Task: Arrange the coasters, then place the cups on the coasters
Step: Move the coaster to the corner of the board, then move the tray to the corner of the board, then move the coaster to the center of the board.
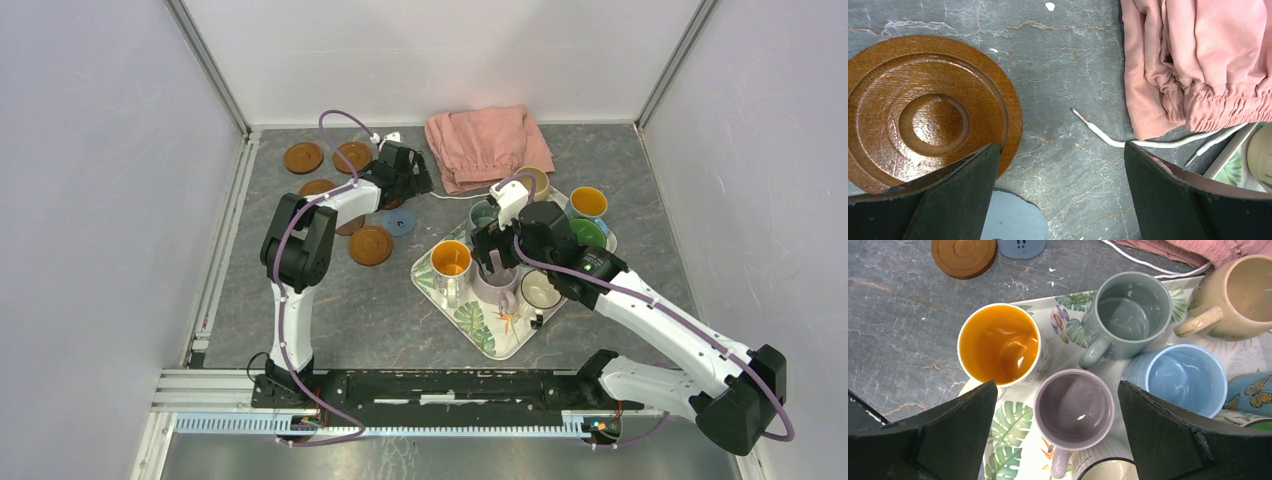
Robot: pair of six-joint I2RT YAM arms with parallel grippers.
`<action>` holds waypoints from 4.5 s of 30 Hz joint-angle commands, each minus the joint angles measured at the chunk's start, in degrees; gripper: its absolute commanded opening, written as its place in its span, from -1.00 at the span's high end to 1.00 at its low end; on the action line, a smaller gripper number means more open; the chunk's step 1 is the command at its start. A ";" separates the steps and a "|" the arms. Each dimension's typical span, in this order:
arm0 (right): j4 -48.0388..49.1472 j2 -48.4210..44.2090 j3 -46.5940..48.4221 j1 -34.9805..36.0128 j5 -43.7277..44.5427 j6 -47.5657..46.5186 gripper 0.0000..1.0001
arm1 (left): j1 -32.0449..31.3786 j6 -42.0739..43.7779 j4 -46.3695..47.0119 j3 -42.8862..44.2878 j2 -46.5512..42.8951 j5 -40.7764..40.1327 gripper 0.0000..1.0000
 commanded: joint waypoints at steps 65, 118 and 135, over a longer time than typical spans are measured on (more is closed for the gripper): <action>-4.98 -3.99 0.90 2.01 0.74 7.64 -0.96 | -24.00 -22.60 14.88 -33.38 -18.94 3.29 -0.99; 3.86 4.53 1.55 4.97 4.33 -0.89 -0.96 | 0.18 -14.62 3.20 -37.57 -28.72 -4.03 -0.99; 4.96 4.70 0.83 4.97 4.49 -1.25 -0.96 | -9.61 -21.96 -2.61 -48.33 -42.66 -8.75 -0.99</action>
